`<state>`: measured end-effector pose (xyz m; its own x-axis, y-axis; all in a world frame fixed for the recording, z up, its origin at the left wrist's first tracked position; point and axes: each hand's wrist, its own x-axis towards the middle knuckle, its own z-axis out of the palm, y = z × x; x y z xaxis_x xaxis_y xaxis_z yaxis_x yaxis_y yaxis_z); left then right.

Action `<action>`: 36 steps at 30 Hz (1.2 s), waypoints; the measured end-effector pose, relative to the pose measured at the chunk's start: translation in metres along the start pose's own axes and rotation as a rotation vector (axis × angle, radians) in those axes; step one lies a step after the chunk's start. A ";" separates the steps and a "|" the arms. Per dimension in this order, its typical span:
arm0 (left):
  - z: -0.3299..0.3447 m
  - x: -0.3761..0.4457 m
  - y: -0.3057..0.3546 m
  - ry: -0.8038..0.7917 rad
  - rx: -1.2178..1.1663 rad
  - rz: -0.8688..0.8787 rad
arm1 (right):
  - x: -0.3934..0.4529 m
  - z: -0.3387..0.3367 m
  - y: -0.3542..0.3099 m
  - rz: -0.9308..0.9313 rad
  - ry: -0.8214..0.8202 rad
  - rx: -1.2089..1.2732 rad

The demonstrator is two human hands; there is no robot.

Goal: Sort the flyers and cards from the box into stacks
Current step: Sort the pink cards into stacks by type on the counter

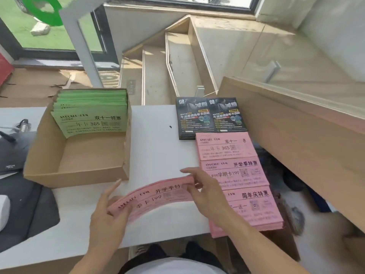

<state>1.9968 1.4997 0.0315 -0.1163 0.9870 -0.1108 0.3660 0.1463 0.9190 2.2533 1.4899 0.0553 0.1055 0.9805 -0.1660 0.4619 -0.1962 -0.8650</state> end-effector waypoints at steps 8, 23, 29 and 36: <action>0.109 0.007 0.065 -0.215 -0.259 -0.113 | -0.015 -0.111 0.026 0.157 0.404 0.232; 0.209 0.026 0.071 -0.233 -0.006 -0.189 | 0.008 -0.161 0.104 0.244 0.498 0.004; 0.213 0.026 0.081 -0.211 -0.018 -0.208 | 0.012 -0.160 0.116 0.246 0.529 -0.015; 0.206 -0.003 0.093 -0.298 -0.158 -0.320 | 0.006 -0.157 0.121 0.347 0.404 -0.140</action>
<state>2.2217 1.5239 0.0393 0.0780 0.8733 -0.4809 0.2069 0.4577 0.8647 2.4481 1.4702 0.0240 0.5897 0.7795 -0.2111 0.4497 -0.5341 -0.7159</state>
